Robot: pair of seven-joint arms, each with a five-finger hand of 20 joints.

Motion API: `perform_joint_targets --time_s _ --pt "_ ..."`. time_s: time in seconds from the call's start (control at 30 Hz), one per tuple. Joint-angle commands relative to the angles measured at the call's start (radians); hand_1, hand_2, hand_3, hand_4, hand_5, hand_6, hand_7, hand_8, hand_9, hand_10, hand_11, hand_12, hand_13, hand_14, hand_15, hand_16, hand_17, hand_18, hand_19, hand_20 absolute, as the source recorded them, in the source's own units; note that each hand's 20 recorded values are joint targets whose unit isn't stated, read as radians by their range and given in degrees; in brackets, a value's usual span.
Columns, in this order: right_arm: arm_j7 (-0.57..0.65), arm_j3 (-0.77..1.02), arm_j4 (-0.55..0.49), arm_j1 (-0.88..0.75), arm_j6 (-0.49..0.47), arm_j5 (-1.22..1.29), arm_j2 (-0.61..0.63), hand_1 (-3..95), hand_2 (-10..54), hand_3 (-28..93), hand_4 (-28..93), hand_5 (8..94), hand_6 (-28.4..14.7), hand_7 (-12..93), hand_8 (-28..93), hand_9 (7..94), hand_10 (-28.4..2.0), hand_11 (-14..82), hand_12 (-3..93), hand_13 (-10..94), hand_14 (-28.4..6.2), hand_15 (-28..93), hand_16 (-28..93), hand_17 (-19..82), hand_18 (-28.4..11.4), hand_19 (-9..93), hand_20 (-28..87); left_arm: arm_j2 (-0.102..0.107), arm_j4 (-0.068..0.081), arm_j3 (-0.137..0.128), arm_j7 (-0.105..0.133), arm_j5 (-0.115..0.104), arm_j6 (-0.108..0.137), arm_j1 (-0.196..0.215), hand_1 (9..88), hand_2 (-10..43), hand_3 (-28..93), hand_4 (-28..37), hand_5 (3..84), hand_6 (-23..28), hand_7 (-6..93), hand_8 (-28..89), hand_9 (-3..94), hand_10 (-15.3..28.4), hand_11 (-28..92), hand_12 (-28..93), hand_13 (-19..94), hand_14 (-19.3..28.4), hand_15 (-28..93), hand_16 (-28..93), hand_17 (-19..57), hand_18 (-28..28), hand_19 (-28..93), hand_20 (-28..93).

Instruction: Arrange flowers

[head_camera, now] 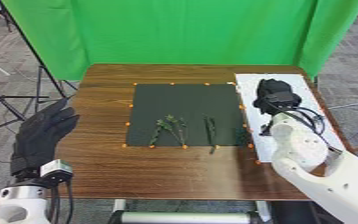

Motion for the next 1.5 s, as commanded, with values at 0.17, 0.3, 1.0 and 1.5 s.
perform_joint_targets --time_s 0.17,0.3,1.0,1.5 --pt "-0.132 -0.129 -0.046 0.112 -0.045 -0.019 -0.179 53.9 -5.5 77 -28 78.6 -3.1 29 13 84.3 -9.1 29.3 35.6 79 -5.5 70 24 49 -19.2 93 15 -0.028 -0.007 -0.043 -0.002 0.003 0.003 0.051 23.5 7.4 79 -22.9 41.4 11.0 11.4 -9 35.4 21.0 32 7 23 27.9 61 -16 -9.0 23.9 62 -3" --pt "-0.169 -0.173 -0.037 0.138 -0.056 -0.028 -0.240 53.8 -5.5 78 -28 78.5 -3.1 29 14 84.3 -9.1 29.5 35.8 78 -5.5 71 24 49 -19.1 93 16 -0.050 -0.007 -0.055 -0.014 0.019 -0.007 0.050 23.4 7.4 79 -23.0 41.3 10.9 11.5 -9 35.4 21.0 32 7 23 27.9 61 -16 -9.0 23.9 62 -3" --pt "-0.452 -0.053 0.132 -0.077 -0.231 -0.248 -0.675 53.7 -5.3 78 -28 78.1 -2.8 29 13 83.9 -9.1 29.7 35.8 78 -5.6 71 24 49 -18.9 93 16 -0.134 0.042 -0.021 -0.104 0.105 -0.108 -0.075 23.9 6.9 81 -20.8 41.6 11.0 11.6 -9 35.6 21.0 32 7 23 27.9 61 -16 -8.9 23.9 62 -3" --pt "-0.403 -0.120 0.235 -0.030 -0.183 -0.228 -0.714 53.5 -5.1 77 -28 77.4 -2.5 30 12 83.6 -9.1 29.1 35.4 77 -5.8 71 24 48 -18.8 93 17 -0.171 0.063 -0.012 -0.137 0.141 -0.155 -0.137 24.2 6.9 80 -21.0 41.6 11.0 11.6 -9 35.6 21.0 32 7 23 27.9 61 -16 -8.9 23.9 62 -3"
